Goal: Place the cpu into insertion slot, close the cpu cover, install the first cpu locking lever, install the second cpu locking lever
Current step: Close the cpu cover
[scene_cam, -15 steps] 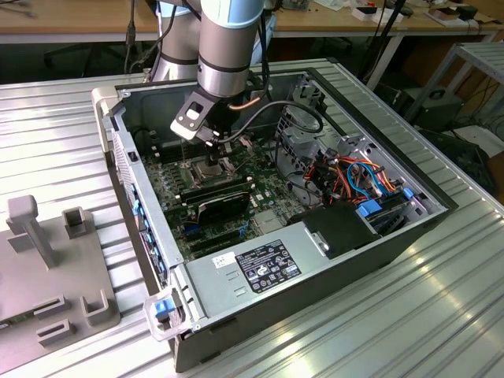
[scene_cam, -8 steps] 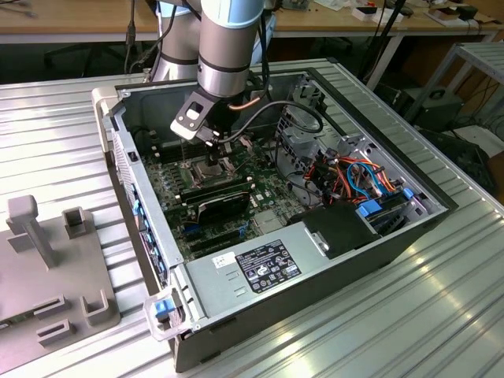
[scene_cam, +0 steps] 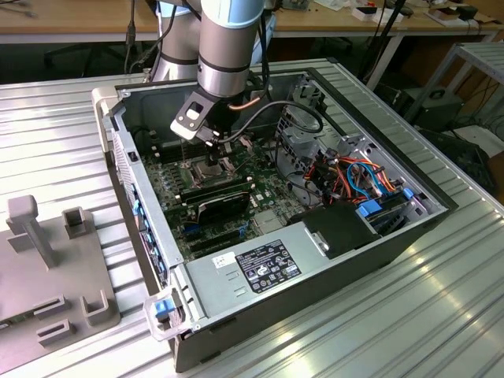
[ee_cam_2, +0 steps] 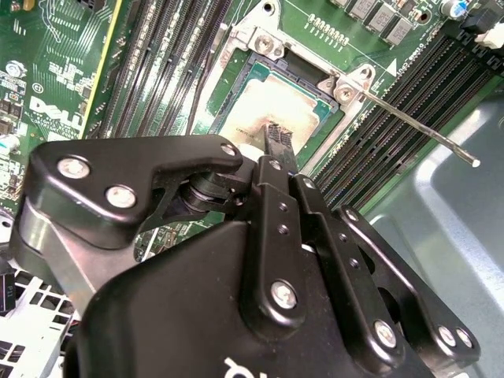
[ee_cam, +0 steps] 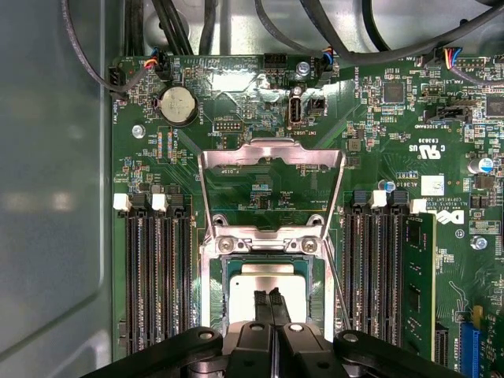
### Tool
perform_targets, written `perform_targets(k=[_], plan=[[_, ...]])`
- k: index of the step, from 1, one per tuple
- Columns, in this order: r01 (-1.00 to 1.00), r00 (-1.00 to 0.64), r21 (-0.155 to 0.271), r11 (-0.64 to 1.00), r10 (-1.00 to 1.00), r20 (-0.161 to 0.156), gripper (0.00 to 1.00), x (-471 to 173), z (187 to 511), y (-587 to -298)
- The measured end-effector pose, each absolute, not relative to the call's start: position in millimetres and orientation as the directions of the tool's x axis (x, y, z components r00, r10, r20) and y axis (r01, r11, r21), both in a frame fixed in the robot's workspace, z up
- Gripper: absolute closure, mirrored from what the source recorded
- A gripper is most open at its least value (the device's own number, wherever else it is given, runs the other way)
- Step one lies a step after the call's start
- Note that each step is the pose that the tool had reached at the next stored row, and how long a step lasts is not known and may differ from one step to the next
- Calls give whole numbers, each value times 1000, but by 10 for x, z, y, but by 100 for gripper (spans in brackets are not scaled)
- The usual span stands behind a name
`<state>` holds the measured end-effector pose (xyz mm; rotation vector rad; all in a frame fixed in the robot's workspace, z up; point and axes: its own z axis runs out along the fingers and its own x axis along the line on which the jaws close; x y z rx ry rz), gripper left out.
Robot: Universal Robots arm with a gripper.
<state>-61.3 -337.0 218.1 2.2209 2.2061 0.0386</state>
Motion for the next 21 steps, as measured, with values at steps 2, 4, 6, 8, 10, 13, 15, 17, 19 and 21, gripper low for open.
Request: perform_targets(k=[2, 4, 6, 8, 10, 13, 15, 17, 19, 21], plan=[[1000, 6, 25, -7, 1000, 10, 89, -613, 2207, -3370], [1000, 6, 25, -7, 1000, 9, 89, -612, 2283, -3368], [1000, 6, 25, -7, 1000, 9, 89, -613, 2387, -3368], [1000, 6, 25, -6, 1000, 8, 89, -612, 2504, -3361], [1000, 6, 25, -7, 1000, 8, 89, -612, 2595, -3361], [1000, 6, 25, -7, 1000, 8, 89, -612, 2611, -3361], [1000, 6, 25, -6, 1000, 8, 89, -612, 2611, -3361], [1000, 6, 25, -6, 1000, 8, 89, -583, 2611, -3361], [1000, 6, 25, -7, 1000, 8, 89, -523, 2607, -3360], [1000, 6, 25, -6, 1000, 8, 89, -456, 2603, -3360]])
